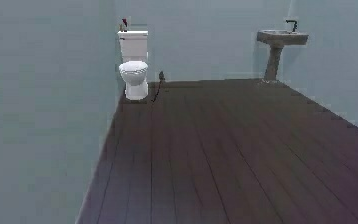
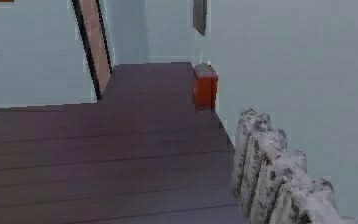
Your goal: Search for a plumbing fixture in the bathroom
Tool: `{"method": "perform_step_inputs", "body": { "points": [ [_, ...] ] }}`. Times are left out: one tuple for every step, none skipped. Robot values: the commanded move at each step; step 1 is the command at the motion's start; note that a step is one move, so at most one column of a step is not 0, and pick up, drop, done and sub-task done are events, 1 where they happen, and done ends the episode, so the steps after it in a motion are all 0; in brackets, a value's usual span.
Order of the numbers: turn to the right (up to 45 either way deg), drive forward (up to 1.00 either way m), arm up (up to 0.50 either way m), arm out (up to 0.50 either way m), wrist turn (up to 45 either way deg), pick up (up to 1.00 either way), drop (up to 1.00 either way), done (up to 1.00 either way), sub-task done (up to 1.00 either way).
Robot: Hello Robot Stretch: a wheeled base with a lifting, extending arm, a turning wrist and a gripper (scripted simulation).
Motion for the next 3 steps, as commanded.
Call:
{"method": "perform_step_inputs", "body": {
  "points": [
    [-6.0,0.0,0.0,0.0,0.0,0.0,0.0,0.0,0.0],
    [0.0,1.0,0.0,0.0,0.0,0.0,0.0,0.0,0.0],
    [0.0,1.0,0.0,0.0,0.0,0.0,0.0,0.0,0.0]
  ]
}}
